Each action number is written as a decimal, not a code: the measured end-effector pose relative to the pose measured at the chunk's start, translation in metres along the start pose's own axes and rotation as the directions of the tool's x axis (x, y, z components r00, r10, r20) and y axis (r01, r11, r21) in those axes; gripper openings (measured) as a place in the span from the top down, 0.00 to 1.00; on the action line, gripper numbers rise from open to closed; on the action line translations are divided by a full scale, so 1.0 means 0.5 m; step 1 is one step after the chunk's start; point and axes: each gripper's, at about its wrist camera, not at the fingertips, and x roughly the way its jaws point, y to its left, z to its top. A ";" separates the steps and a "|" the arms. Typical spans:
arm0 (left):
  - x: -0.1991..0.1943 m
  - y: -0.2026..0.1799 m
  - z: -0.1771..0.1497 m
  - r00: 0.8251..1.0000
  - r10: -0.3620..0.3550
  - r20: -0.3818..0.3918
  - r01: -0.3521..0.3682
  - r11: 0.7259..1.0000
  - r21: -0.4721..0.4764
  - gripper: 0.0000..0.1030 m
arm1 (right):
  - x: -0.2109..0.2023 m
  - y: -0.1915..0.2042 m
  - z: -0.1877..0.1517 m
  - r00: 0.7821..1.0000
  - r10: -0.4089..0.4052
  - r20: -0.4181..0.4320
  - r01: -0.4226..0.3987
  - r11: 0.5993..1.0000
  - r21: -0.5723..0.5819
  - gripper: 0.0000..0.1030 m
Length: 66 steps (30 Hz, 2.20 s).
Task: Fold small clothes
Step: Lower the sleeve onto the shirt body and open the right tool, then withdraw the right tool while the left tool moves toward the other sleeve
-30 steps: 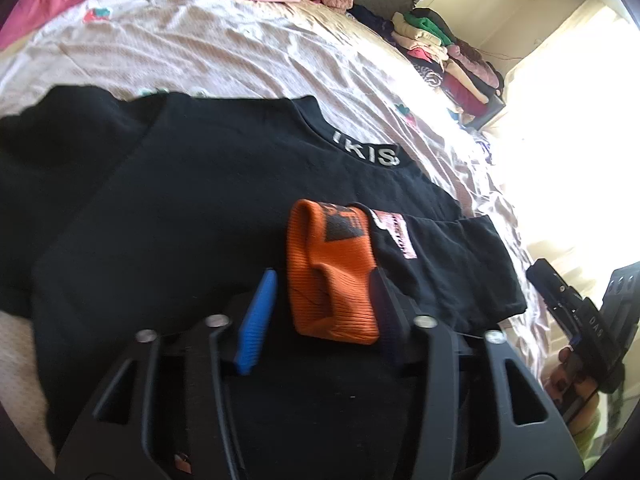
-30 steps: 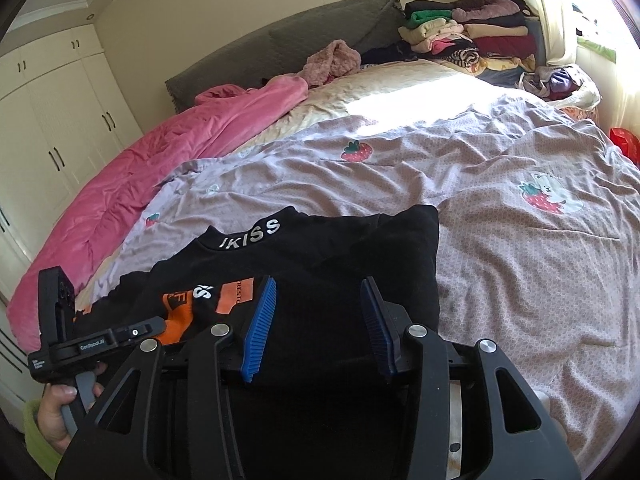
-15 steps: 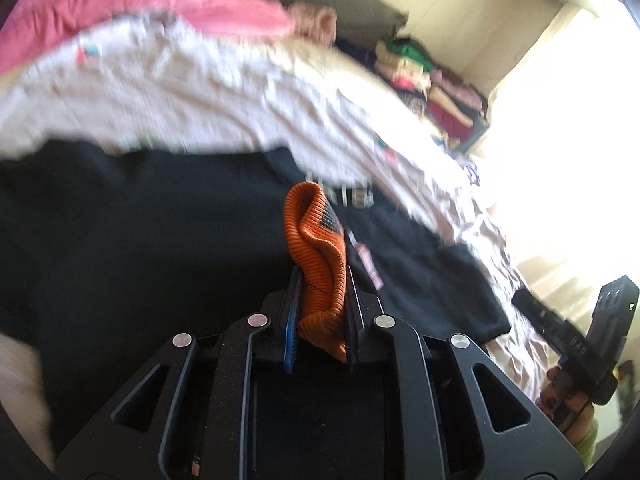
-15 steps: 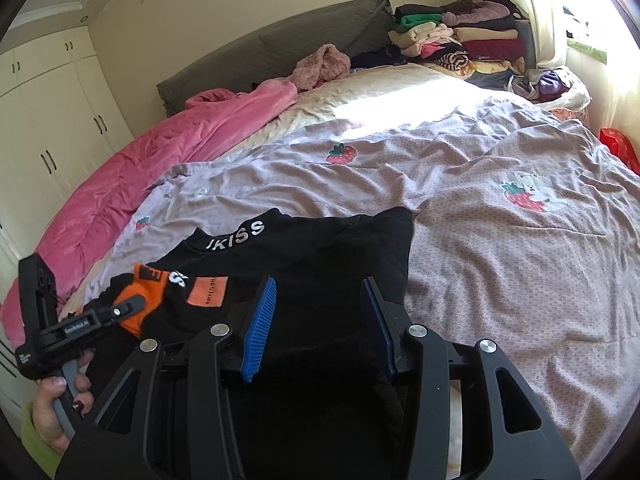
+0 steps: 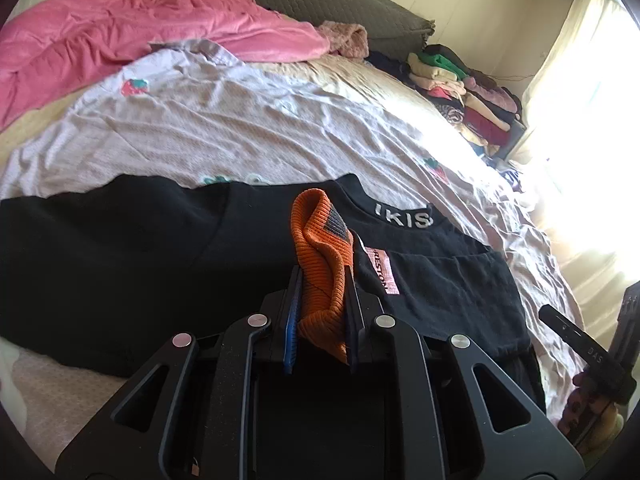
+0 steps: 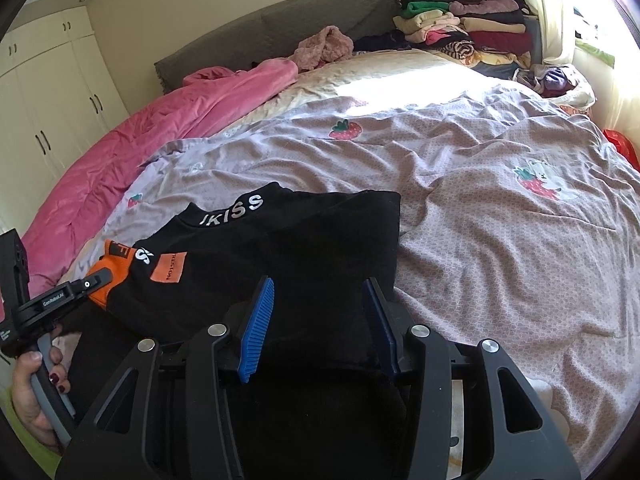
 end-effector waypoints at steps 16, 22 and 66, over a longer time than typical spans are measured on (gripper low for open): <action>-0.020 -0.021 0.002 1.000 -0.008 0.005 0.007 0.996 0.092 0.85 | 0.022 0.045 0.006 0.999 0.026 -0.029 -0.028 0.997 -0.072 0.56; 0.061 -0.036 -0.045 0.983 0.013 -0.185 0.011 0.991 0.130 0.82 | 0.046 0.055 0.002 0.997 0.029 -0.069 -0.035 0.996 -0.086 0.52; -0.175 0.127 -0.027 0.974 0.222 0.042 -0.222 0.975 -0.002 0.09 | -0.020 0.198 0.000 0.993 0.118 -0.019 -0.119 0.982 -0.149 0.12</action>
